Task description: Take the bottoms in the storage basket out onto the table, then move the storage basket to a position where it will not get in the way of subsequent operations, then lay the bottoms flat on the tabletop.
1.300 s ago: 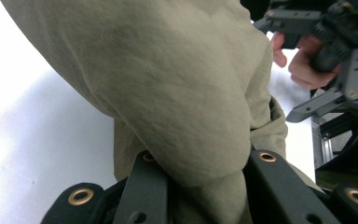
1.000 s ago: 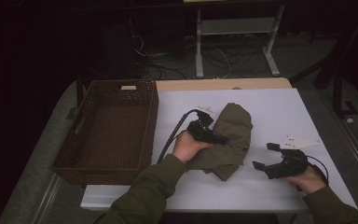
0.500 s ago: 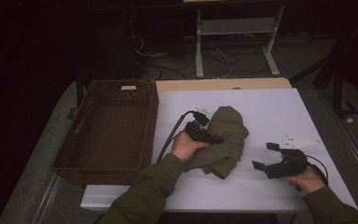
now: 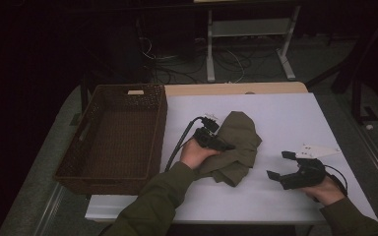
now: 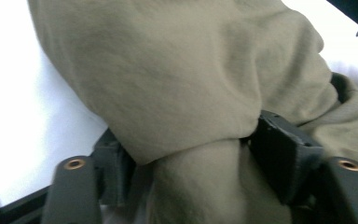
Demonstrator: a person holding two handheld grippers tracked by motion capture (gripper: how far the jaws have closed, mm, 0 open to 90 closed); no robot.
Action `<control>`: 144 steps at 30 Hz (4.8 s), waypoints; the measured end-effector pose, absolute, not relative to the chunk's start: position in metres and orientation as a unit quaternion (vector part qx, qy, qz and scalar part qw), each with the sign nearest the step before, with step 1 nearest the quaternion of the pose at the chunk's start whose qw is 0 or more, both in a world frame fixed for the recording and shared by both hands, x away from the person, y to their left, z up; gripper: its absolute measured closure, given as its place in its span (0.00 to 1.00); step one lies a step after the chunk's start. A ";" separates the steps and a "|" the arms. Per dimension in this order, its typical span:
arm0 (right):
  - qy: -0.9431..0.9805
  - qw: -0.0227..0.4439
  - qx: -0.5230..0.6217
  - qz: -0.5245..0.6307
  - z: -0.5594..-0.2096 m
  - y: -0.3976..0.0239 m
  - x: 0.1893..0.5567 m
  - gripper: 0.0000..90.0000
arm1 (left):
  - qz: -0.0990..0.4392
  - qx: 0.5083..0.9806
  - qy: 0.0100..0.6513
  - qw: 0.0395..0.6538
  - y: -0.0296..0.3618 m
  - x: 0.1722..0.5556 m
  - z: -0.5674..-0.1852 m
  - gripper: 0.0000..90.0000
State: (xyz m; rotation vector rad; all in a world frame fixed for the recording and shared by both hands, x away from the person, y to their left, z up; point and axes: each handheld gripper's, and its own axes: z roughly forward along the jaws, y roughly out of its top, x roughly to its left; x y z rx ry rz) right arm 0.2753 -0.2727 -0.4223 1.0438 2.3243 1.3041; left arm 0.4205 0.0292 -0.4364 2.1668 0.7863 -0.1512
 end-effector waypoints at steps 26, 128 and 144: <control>0.804 0.140 0.360 0.453 -0.422 -0.274 0.276 0.07 | 0.006 0.852 0.294 0.433 0.042 0.407 -0.409 0.15; 0.838 0.059 0.375 0.391 -0.437 -0.255 0.286 0.37 | 0.051 0.852 0.265 0.448 0.119 0.278 -0.438 0.00; 0.843 0.064 0.368 0.387 -0.435 -0.241 0.291 0.47 | 0.048 0.850 0.273 0.448 0.117 0.281 -0.438 0.00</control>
